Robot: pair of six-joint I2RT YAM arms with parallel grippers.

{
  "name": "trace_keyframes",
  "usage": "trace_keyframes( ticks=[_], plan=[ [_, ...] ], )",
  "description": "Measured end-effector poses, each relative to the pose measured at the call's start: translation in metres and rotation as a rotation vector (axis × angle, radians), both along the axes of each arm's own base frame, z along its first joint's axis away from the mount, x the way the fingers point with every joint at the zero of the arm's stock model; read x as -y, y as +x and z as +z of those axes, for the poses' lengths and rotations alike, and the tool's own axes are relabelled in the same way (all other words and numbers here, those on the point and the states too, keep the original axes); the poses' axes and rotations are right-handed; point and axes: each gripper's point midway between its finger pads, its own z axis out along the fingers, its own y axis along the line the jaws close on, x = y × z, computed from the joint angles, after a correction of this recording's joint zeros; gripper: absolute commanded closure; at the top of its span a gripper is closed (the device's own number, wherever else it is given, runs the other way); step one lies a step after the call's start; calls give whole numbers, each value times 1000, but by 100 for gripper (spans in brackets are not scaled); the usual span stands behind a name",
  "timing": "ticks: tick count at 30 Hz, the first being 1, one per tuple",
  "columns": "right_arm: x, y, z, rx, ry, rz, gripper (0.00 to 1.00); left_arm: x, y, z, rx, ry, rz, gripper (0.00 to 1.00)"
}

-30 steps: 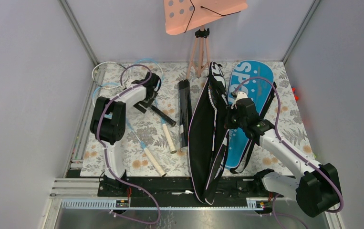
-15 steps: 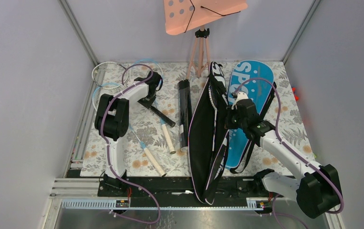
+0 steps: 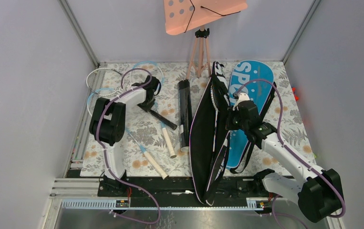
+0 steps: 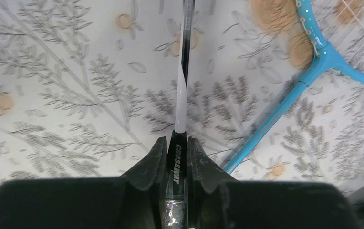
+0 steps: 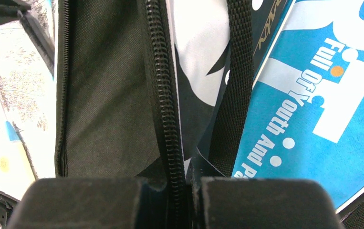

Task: Pack up the badminton gear
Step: Pick up the racket from the center of the board.

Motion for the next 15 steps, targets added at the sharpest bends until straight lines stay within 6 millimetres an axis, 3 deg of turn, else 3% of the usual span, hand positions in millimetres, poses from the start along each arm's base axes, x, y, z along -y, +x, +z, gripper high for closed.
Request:
trace_keyframes(
  ticks=[8,12,15],
  plan=[
    [0,0,0,1,1,0,100,-22,-51,14,-64,111,-143,100],
    [0,0,0,0,0,0,100,-25,-68,51,-5,223,-250,100],
    [0,1,-2,-5,-3,0,100,-11,-75,84,67,288,-347,100]
  ],
)
